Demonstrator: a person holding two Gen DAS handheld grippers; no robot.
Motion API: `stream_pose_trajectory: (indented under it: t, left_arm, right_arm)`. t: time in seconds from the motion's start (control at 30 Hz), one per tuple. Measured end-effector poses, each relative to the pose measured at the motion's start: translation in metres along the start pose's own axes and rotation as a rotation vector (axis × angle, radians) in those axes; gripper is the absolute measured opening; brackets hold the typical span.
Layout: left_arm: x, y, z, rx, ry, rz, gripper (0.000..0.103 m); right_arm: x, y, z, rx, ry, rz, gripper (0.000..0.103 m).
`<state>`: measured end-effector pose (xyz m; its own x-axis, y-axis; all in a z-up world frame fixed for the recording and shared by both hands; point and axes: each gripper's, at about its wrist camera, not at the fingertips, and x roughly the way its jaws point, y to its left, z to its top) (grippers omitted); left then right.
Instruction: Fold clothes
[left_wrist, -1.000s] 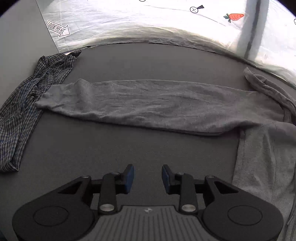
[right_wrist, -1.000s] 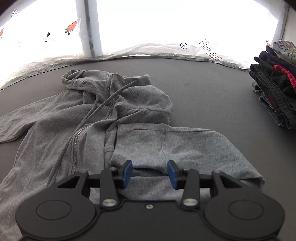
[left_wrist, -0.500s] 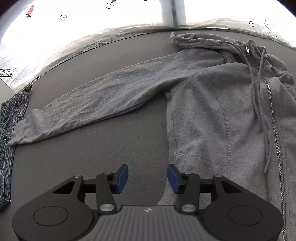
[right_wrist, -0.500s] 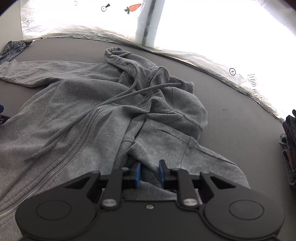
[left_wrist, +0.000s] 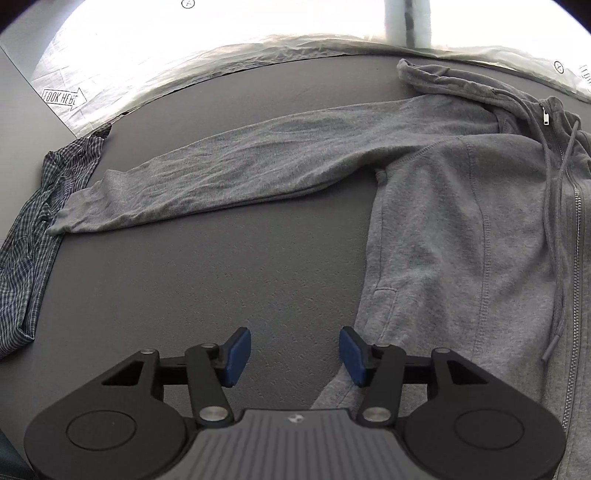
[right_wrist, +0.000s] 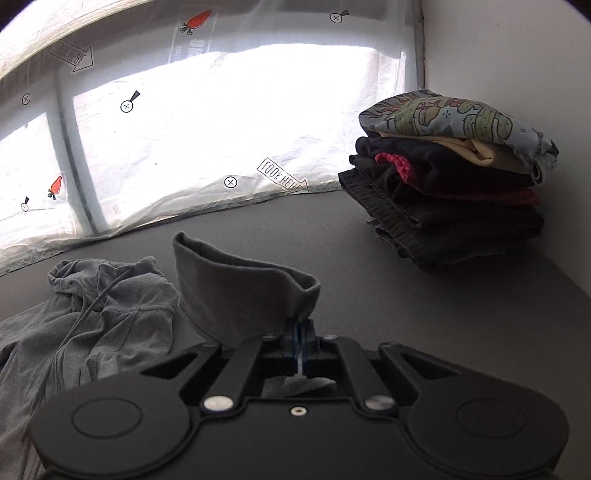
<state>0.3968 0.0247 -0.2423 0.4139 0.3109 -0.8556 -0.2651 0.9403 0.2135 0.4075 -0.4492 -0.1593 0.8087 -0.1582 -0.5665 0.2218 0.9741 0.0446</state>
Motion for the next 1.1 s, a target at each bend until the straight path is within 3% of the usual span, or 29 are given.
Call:
stream_pose_trajectory:
  t: [0.13,0.27,0.47,0.63,0.7,0.73,0.8,0.83,0.97,1.1]
  left_arm:
    - [0.002,0.002,0.0,-0.03,0.009,0.023,0.064]
    - [0.001,-0.003,-0.001,-0.009,0.0,0.05,0.065]
    - [0.001,-0.007,0.0,-0.015,0.013,0.083,0.067]
    - [0.001,-0.007,-0.003,-0.041,0.01,0.1,0.068]
    - [0.0,-0.007,-0.004,-0.049,0.014,0.106,0.068]
    - [-0.001,-0.008,-0.004,-0.049,0.017,0.109,0.068]
    - [-0.002,-0.01,-0.005,-0.045,0.019,0.121,0.068]
    - [-0.002,-0.011,-0.006,-0.043,0.018,0.126,0.068]
    - [0.0,-0.009,-0.006,-0.082,0.024,0.142,0.074]
    - [0.003,0.003,-0.005,-0.164,0.047,0.11,0.078]
  right_arm:
    - [-0.001,-0.062,0.005,0.025,-0.026,-0.201,0.002]
    - [0.01,-0.138,0.012,0.049,-0.021,-0.394,0.002]
    - [0.02,-0.222,0.005,0.155,0.017,-0.549,0.001]
    - [0.031,-0.248,-0.024,0.25,0.114,-0.559,0.002]
    - [0.035,-0.245,-0.035,0.262,0.164,-0.553,0.006]
    - [0.037,-0.242,-0.04,0.266,0.184,-0.551,0.012]
    - [0.031,-0.228,-0.048,0.261,0.181,-0.553,0.038]
    - [0.029,-0.219,-0.048,0.261,0.172,-0.543,0.04]
    - [0.026,-0.186,-0.045,0.291,0.149,-0.458,0.042]
    - [0.05,-0.166,-0.034,0.312,0.187,-0.357,0.043]
